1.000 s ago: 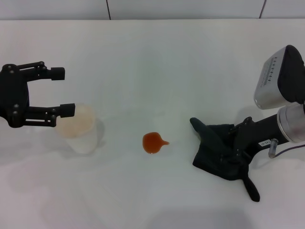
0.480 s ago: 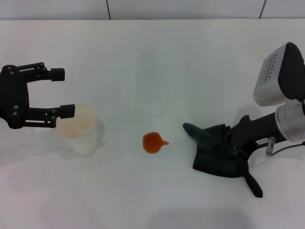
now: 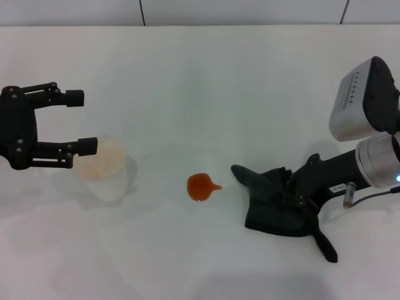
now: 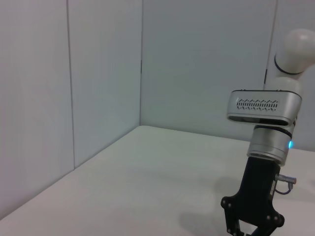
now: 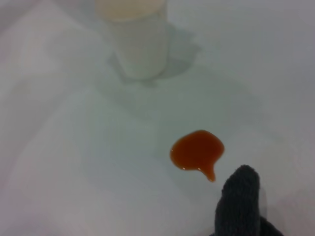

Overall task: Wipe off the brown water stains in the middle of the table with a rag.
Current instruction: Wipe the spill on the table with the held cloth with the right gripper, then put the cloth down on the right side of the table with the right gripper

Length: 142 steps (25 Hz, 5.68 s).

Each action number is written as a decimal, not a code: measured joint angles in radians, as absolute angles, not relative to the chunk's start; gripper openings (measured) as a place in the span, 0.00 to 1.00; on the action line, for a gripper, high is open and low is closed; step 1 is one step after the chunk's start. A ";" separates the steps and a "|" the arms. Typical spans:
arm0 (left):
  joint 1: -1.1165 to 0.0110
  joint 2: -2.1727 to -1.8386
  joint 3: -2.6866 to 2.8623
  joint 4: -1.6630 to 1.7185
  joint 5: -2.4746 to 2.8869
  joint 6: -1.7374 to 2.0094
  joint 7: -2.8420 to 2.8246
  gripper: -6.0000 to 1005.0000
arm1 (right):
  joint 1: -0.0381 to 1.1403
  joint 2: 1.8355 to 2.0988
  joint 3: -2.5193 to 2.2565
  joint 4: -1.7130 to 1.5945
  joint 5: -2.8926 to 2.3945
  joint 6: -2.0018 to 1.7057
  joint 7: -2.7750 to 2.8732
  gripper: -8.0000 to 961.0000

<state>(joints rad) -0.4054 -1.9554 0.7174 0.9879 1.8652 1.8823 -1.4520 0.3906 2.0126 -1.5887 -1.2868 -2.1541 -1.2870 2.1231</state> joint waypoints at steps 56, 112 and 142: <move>-0.417 -1.971 0.721 1.017 1.864 1.881 -1.457 0.89 | 0.507 2.024 -1.922 -1.139 -1.943 -0.951 2.125 0.10; -0.402 -1.980 0.717 1.045 1.836 1.884 -1.468 0.89 | 0.490 2.023 -2.028 -1.154 -1.923 -0.799 2.215 0.14; -0.379 -1.993 0.713 1.069 1.834 1.877 -1.470 0.89 | 0.379 2.011 -1.890 -1.194 -1.929 -0.720 2.217 0.18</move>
<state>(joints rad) -0.3789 -1.9927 0.7126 1.0692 1.8345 1.8773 -1.4696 0.3788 2.0115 -1.8905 -1.1937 -1.9292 -0.7204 2.2170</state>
